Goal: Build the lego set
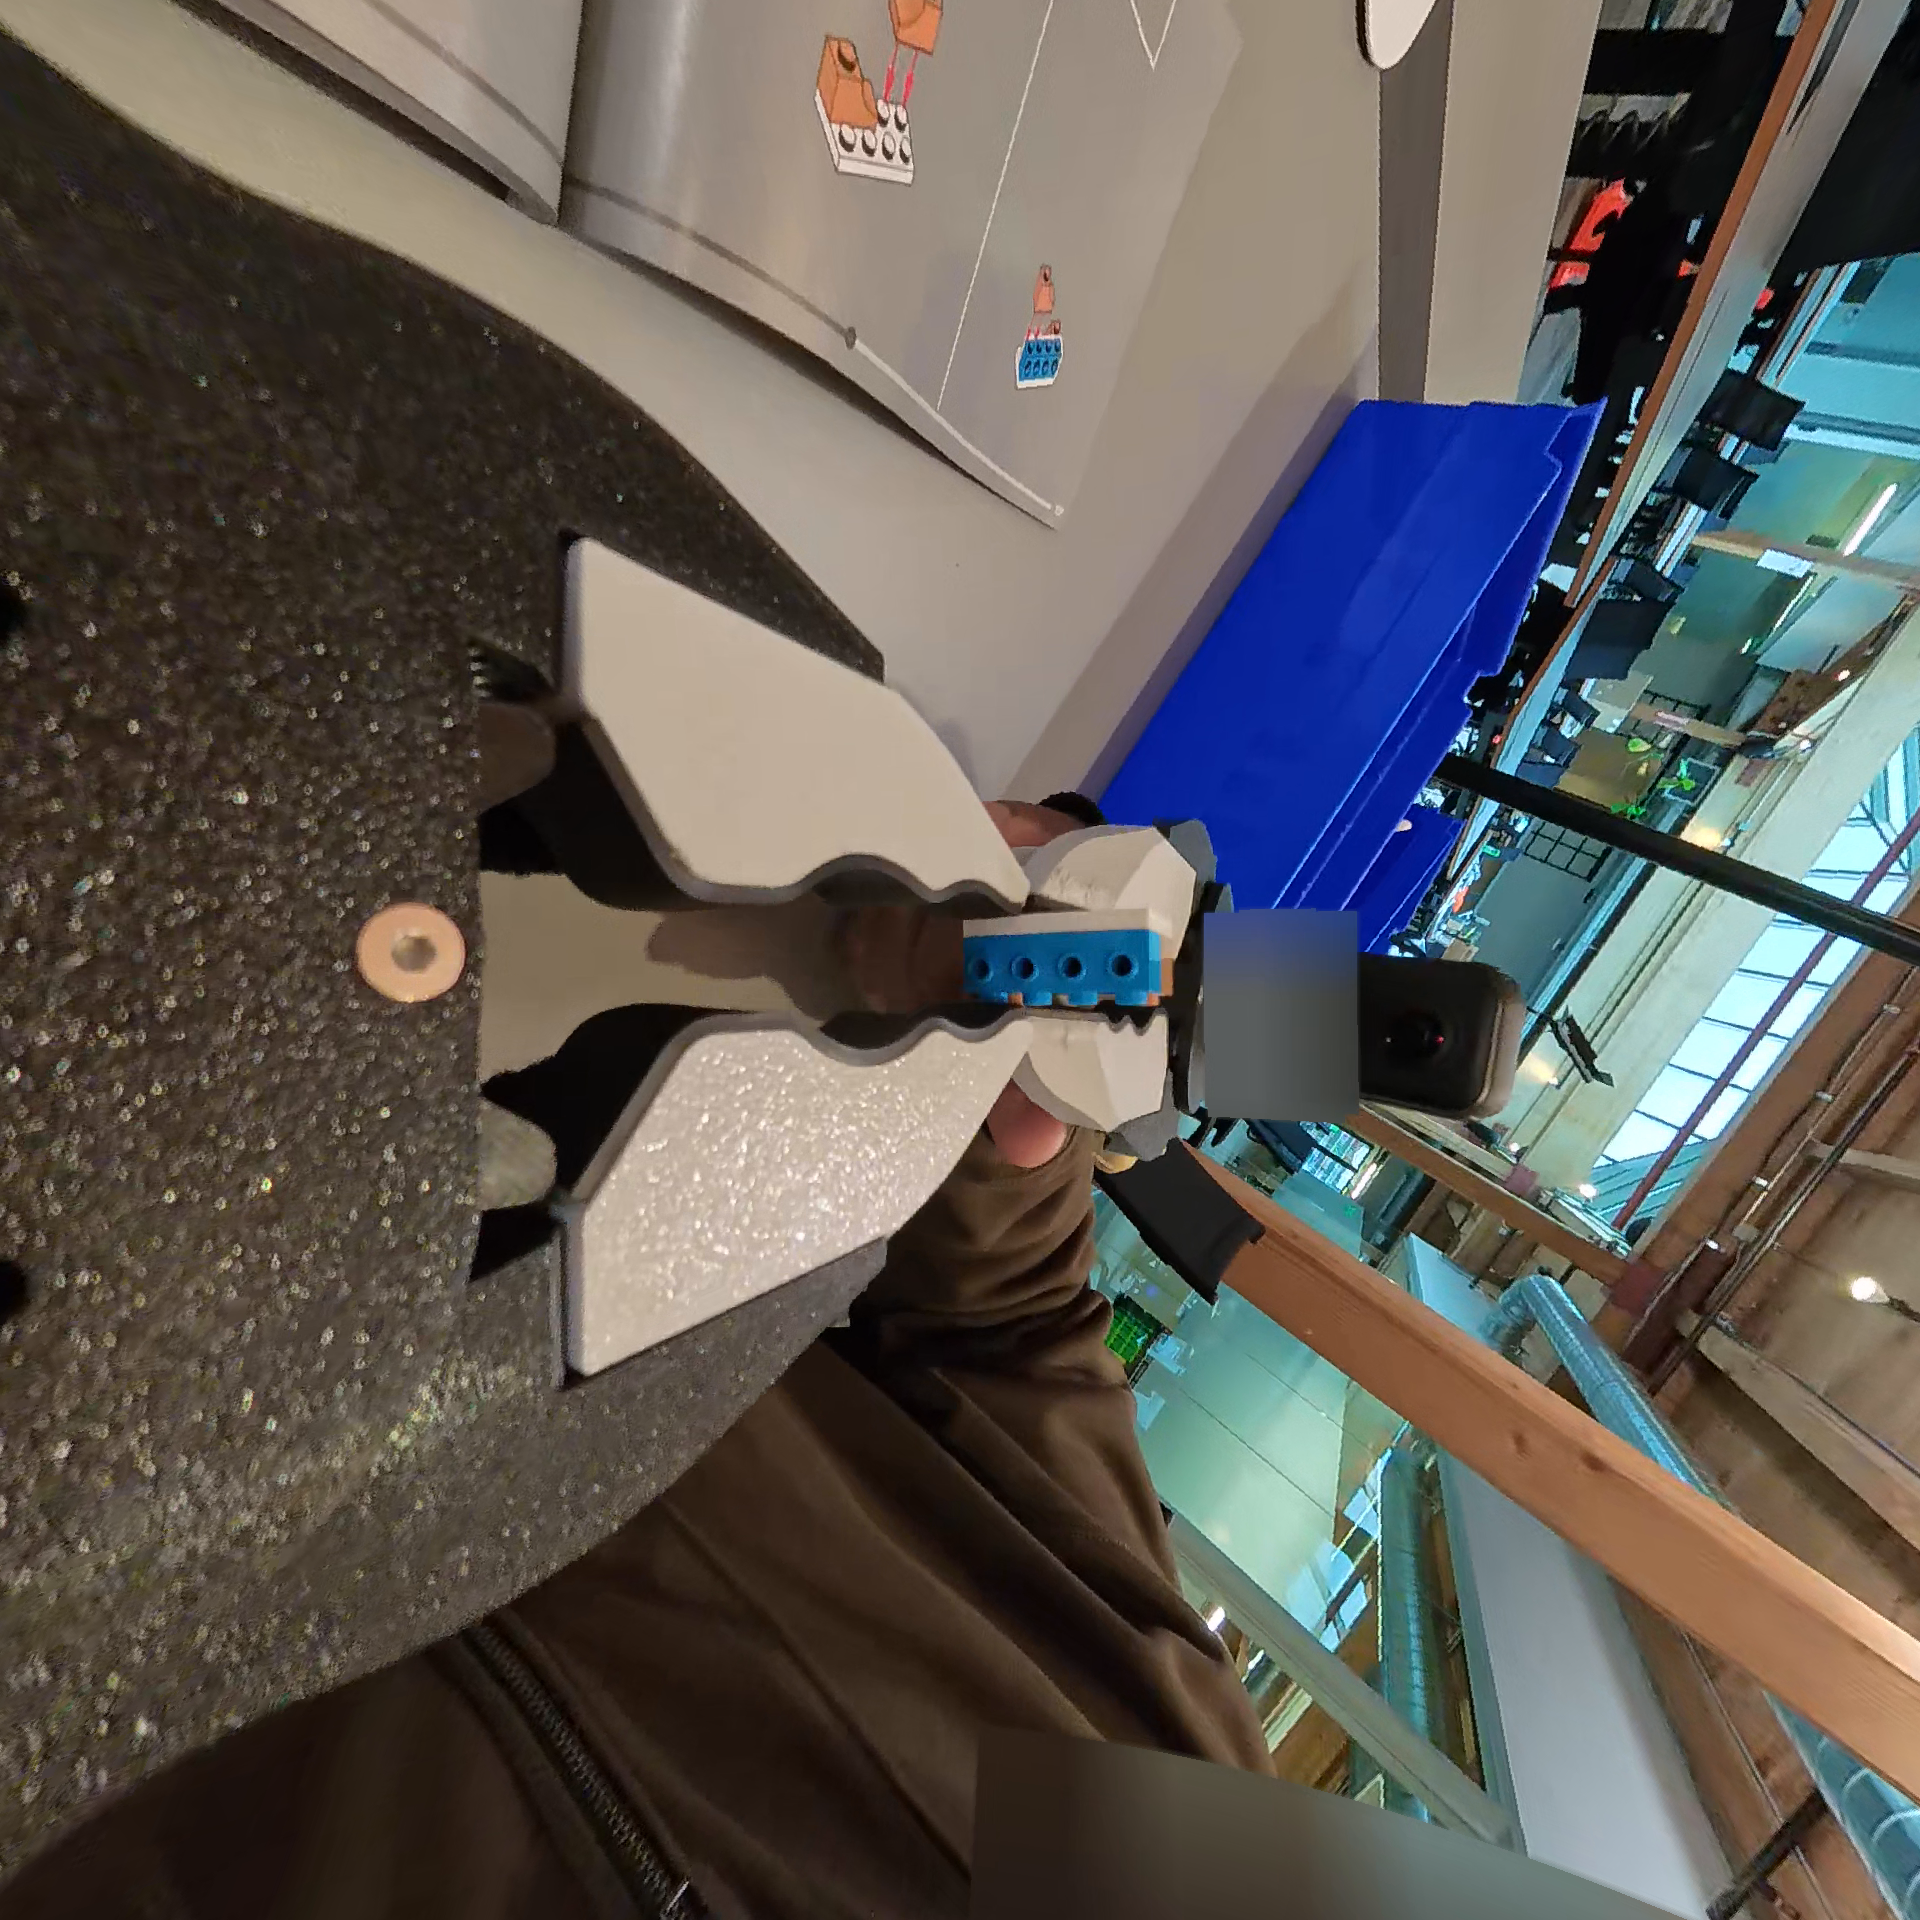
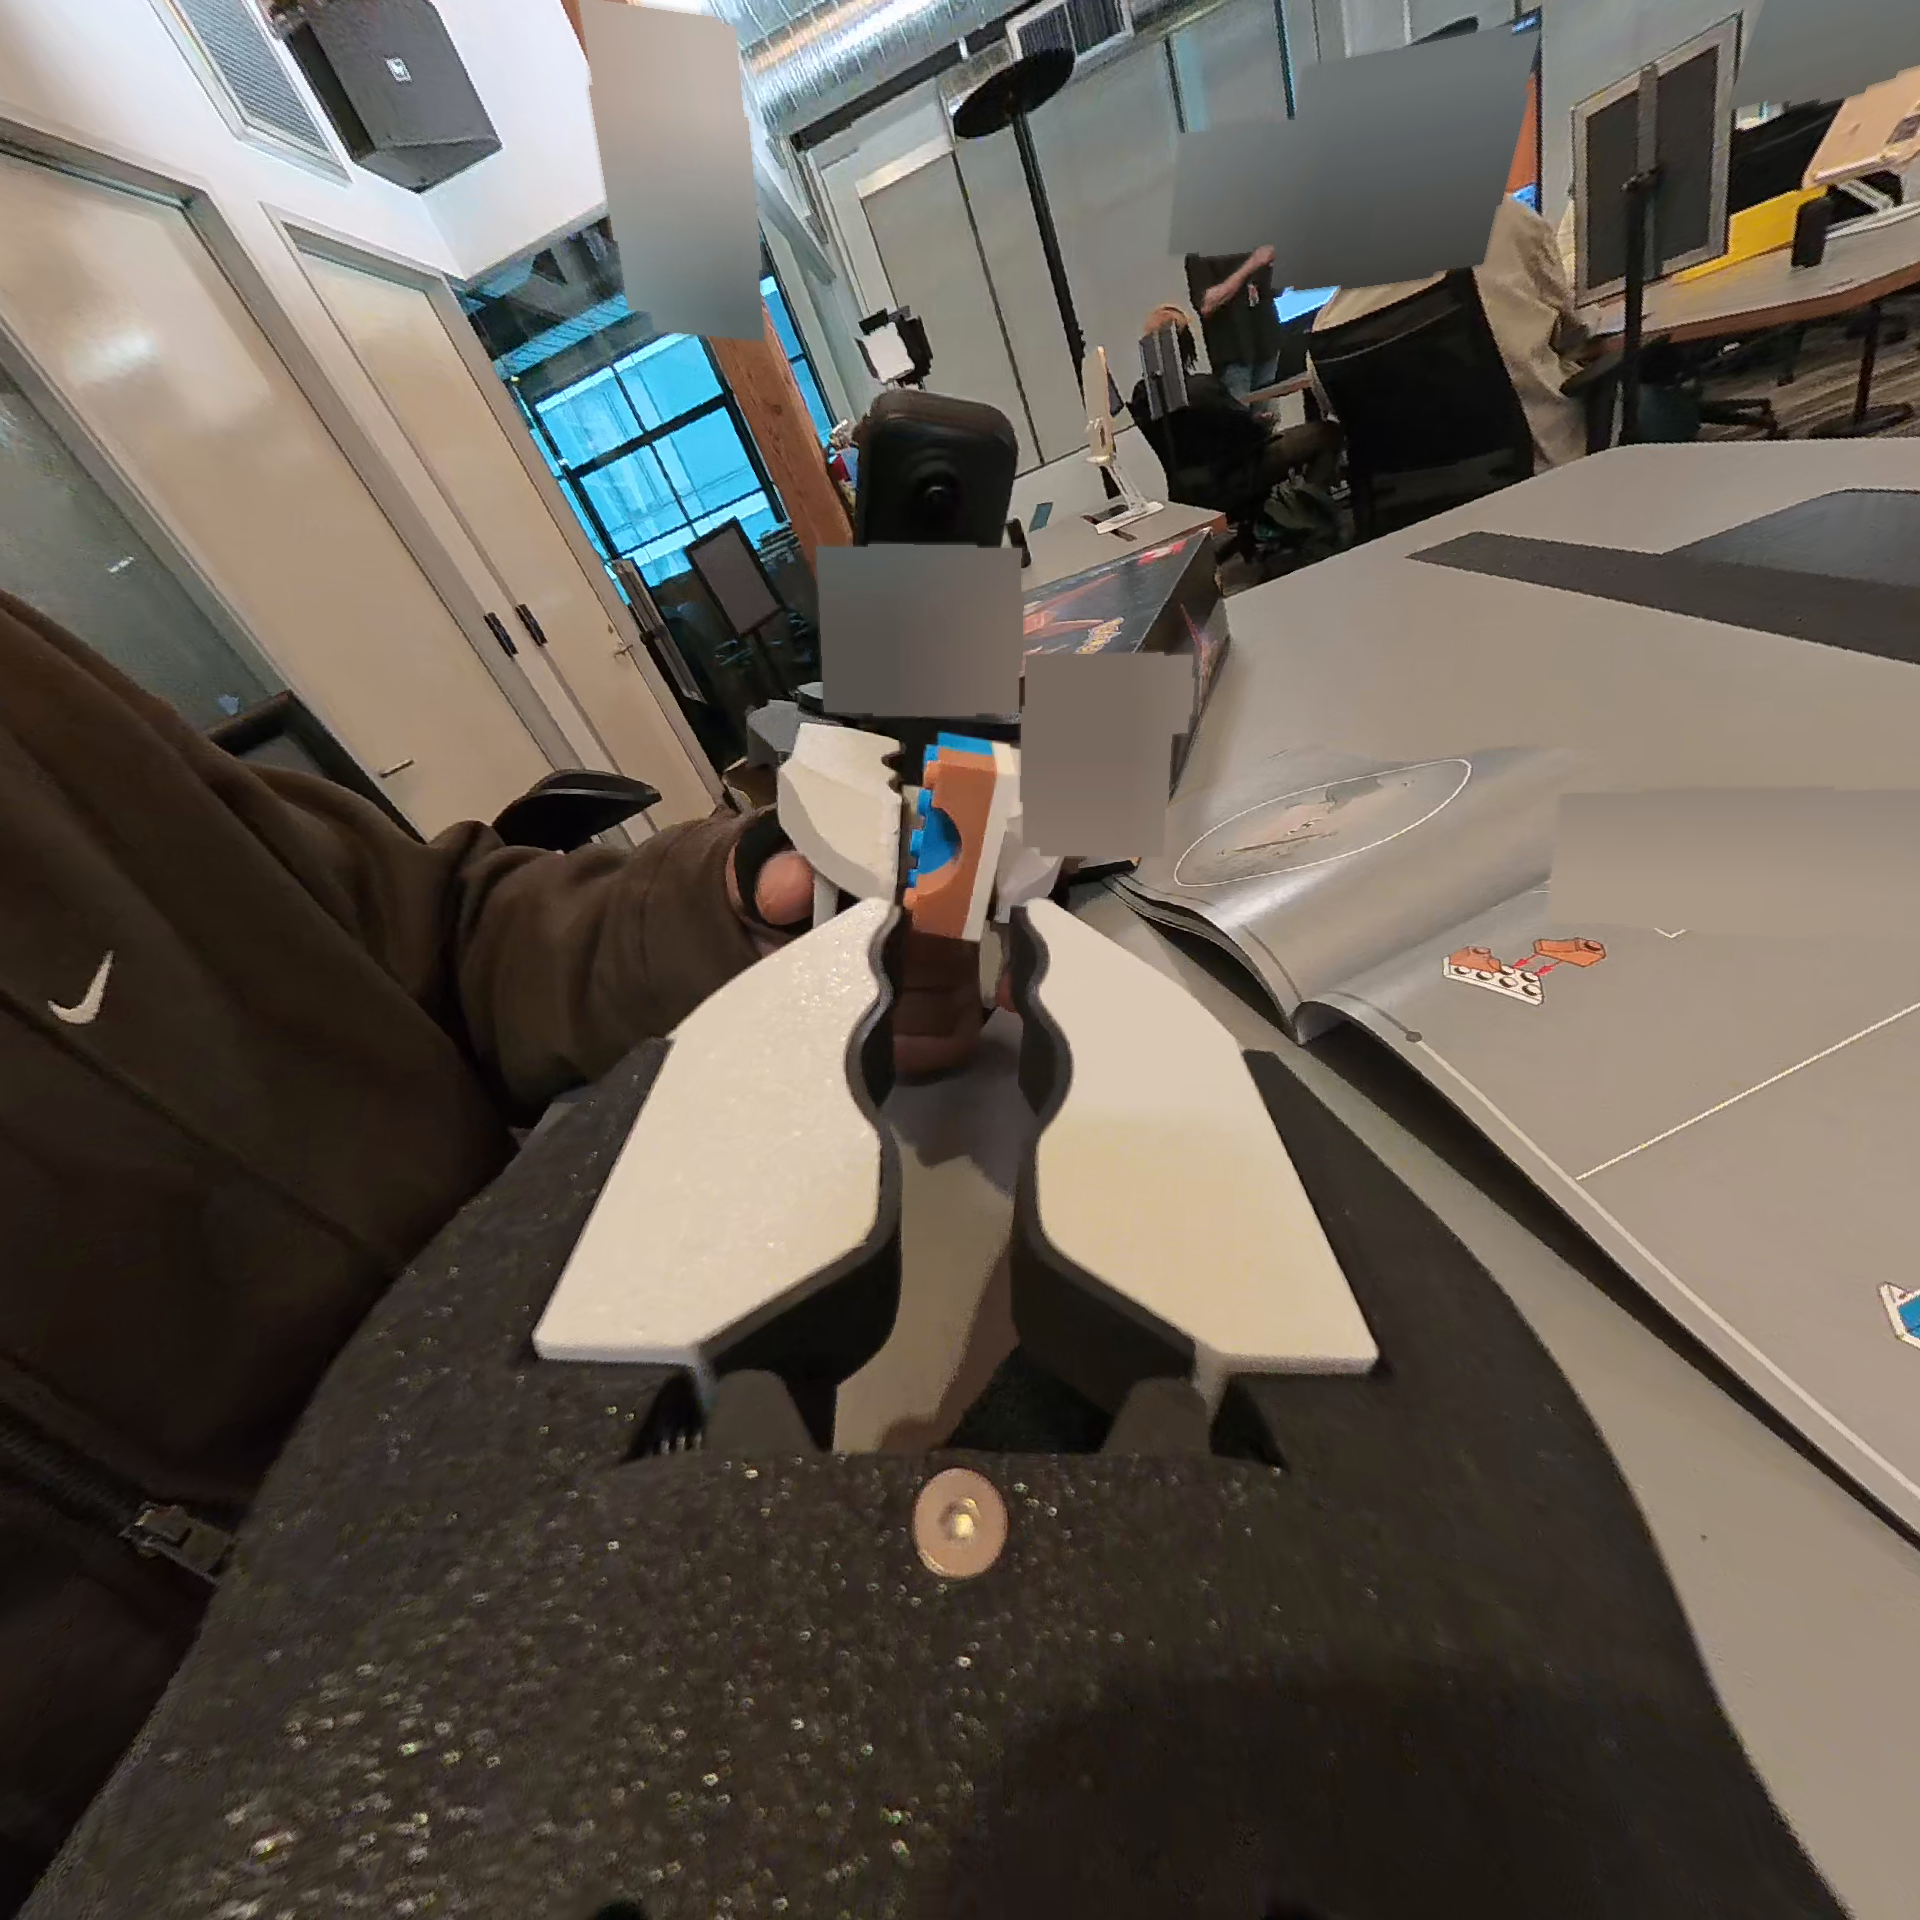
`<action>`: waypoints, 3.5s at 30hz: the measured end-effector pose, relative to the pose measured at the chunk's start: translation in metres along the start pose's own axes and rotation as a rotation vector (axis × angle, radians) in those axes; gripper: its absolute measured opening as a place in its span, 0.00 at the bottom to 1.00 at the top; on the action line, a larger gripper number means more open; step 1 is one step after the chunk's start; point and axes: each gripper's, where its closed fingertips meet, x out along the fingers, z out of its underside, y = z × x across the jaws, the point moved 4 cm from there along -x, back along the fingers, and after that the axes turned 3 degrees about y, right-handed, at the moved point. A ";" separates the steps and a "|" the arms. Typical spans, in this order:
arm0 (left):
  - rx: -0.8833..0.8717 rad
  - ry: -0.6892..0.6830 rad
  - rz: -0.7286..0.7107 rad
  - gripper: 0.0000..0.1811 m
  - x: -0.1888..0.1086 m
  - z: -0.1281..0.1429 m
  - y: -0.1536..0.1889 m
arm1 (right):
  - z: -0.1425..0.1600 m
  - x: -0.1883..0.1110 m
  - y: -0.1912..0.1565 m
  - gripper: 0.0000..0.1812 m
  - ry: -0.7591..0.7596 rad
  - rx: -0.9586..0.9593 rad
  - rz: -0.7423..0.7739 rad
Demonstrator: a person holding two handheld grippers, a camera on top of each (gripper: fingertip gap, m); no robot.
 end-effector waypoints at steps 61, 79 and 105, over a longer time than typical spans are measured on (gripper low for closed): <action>0.411 0.204 -0.398 0.41 -0.032 -0.038 -0.022 | 0.075 -0.022 0.025 0.21 -0.797 -0.329 0.327; -0.033 0.737 -0.224 0.42 -0.028 -0.062 0.009 | 0.031 0.015 -0.032 0.27 -0.381 -0.315 0.164; 0.309 0.686 -0.089 0.50 0.005 -0.069 0.114 | 0.040 0.029 -0.105 0.31 -0.437 -0.148 -0.171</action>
